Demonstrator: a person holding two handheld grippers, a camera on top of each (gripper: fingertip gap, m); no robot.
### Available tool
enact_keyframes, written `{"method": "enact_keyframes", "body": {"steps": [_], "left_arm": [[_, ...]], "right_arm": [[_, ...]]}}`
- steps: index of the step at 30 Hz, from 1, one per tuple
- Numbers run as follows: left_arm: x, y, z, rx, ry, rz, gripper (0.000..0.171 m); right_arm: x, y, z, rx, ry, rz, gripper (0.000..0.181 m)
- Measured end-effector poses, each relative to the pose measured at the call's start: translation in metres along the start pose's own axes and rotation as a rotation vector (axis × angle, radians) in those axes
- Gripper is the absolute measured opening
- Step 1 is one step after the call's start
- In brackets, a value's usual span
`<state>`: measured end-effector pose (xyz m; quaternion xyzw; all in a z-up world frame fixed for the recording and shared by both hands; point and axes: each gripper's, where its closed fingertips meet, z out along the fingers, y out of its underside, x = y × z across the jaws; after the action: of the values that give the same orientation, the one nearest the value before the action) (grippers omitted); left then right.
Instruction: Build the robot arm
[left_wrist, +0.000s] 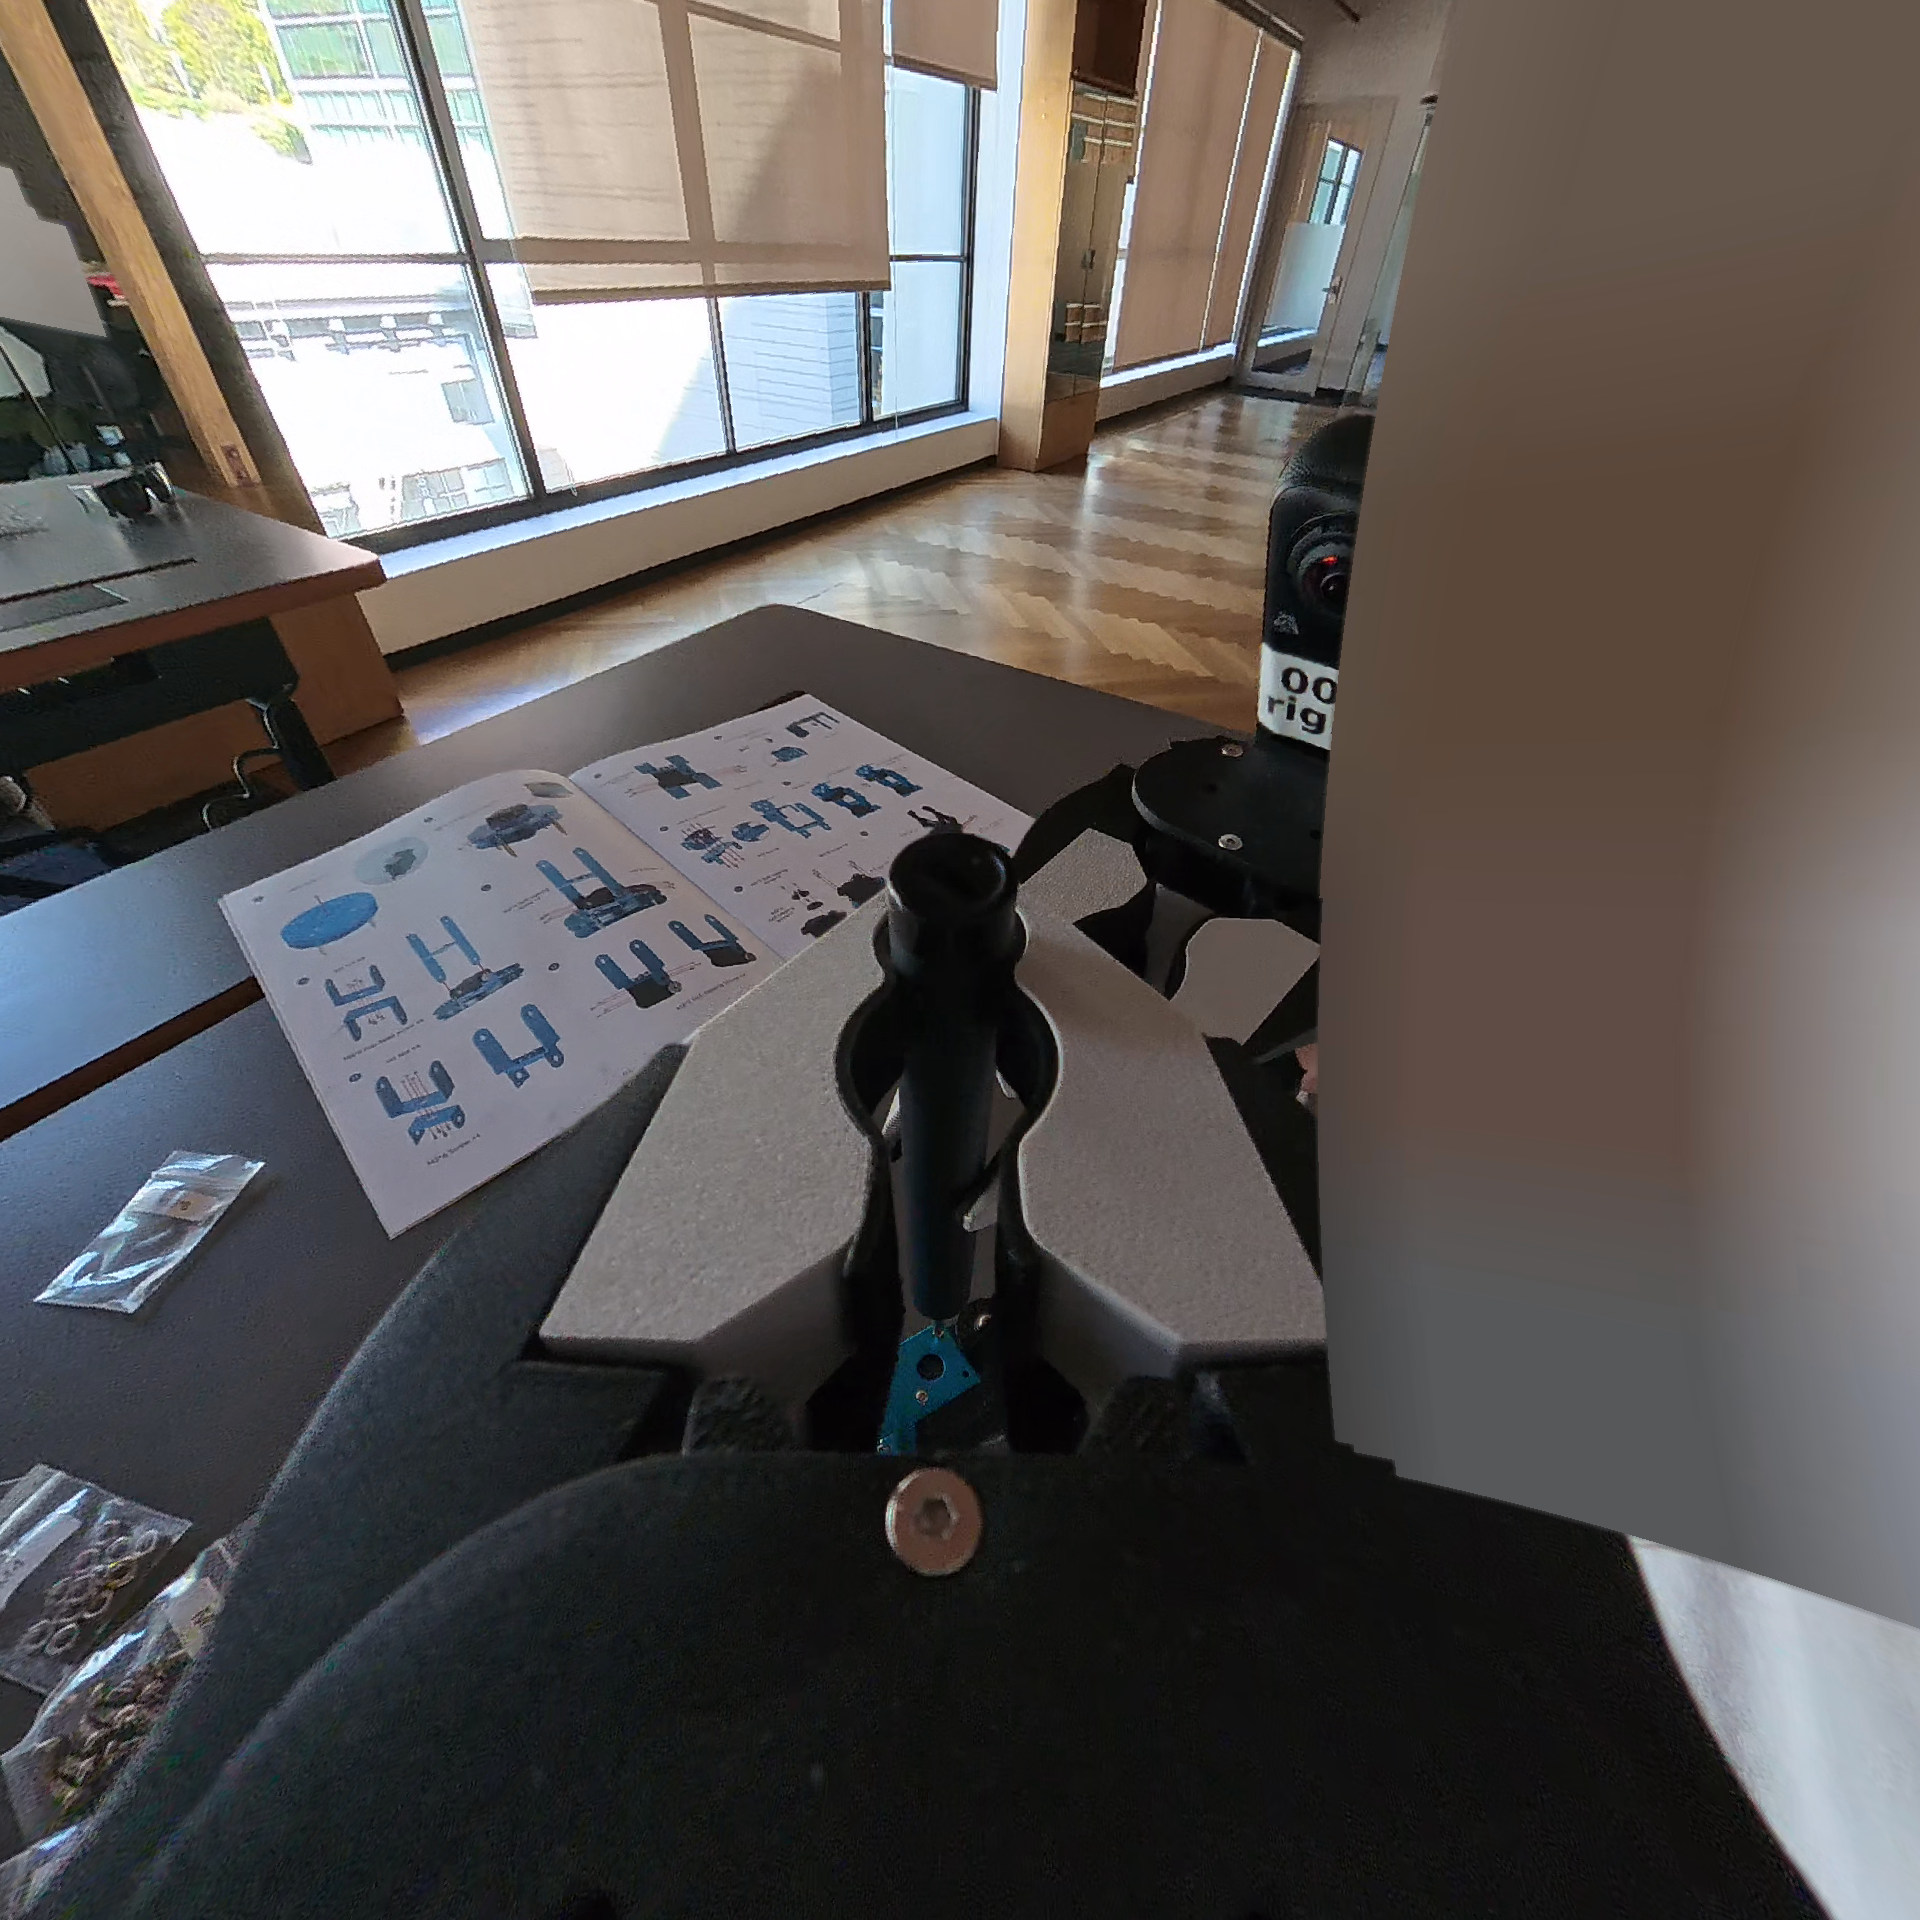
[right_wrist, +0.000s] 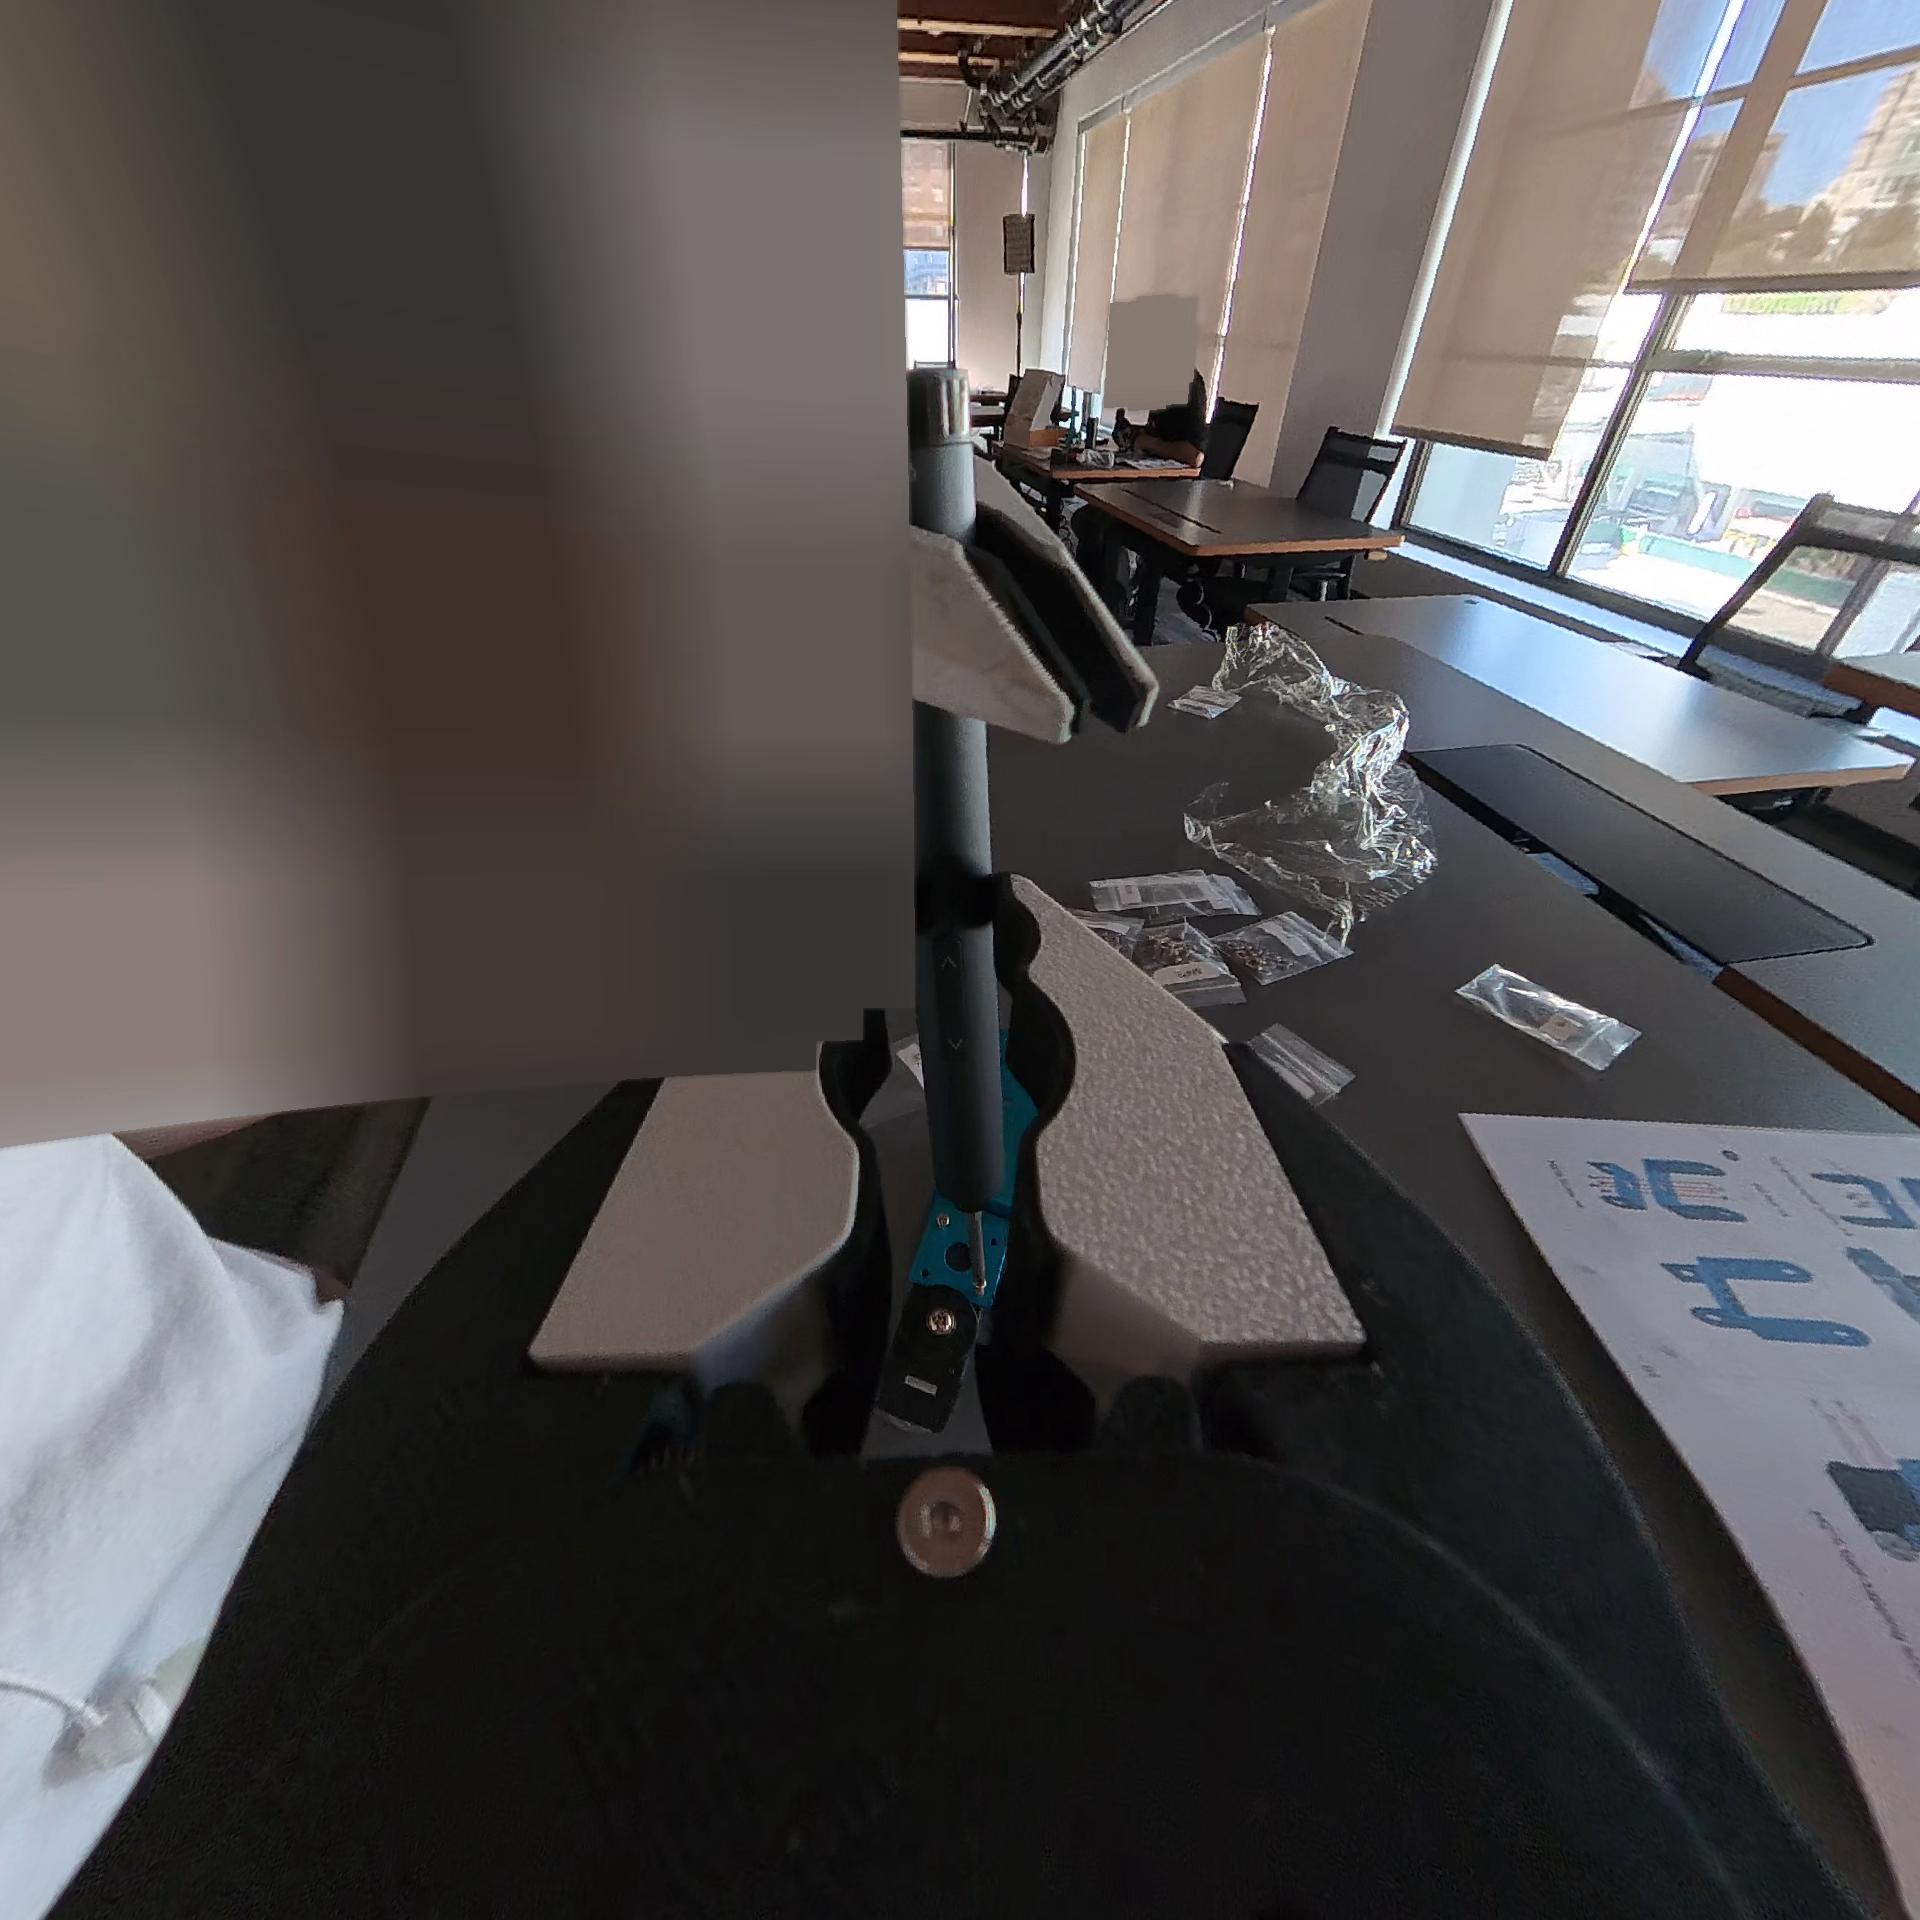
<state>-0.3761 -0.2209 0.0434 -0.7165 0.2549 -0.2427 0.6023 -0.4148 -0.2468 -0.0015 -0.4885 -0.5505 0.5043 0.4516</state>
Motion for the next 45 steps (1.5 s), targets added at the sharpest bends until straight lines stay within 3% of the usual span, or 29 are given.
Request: {"method": "enact_keyframes", "body": {"steps": [1, 9, 12, 16, 18, 27, 35, 45], "left_arm": [[-0.001, 0.000, 0.000, -0.018, 0.007, -0.004, 0.010], [0.003, 0.004, 0.010, -0.185, 0.105, 0.018, 0.010], [0.006, 0.005, 0.014, -0.216, 0.127, 0.039, 0.009], [0.009, 0.005, 0.020, -0.251, 0.165, 0.059, 0.009], [0.009, 0.005, 0.021, -0.251, 0.172, 0.061, 0.009], [0.005, 0.003, 0.013, -0.179, 0.158, 0.070, 0.009], [0.003, 0.002, 0.009, -0.166, 0.168, 0.037, 0.009], [0.006, 0.001, 0.014, -0.170, 0.188, 0.060, 0.009]], "right_arm": [[0.000, 0.000, 0.000, 0.008, 0.000, 0.019, 0.016], [0.002, 0.001, -0.006, 0.047, -0.063, 0.087, 0.020], [0.005, 0.009, -0.009, 0.015, -0.129, 0.085, 0.028], [0.004, 0.023, -0.010, -0.067, -0.211, 0.089, 0.024], [0.003, 0.025, -0.009, -0.091, -0.218, 0.054, 0.016], [0.006, 0.027, -0.007, -0.207, -0.117, -0.045, 0.016], [0.002, 0.025, -0.003, -0.158, -0.110, 0.039, 0.016], [0.005, 0.025, -0.007, -0.170, -0.075, 0.003, 0.016]]}}
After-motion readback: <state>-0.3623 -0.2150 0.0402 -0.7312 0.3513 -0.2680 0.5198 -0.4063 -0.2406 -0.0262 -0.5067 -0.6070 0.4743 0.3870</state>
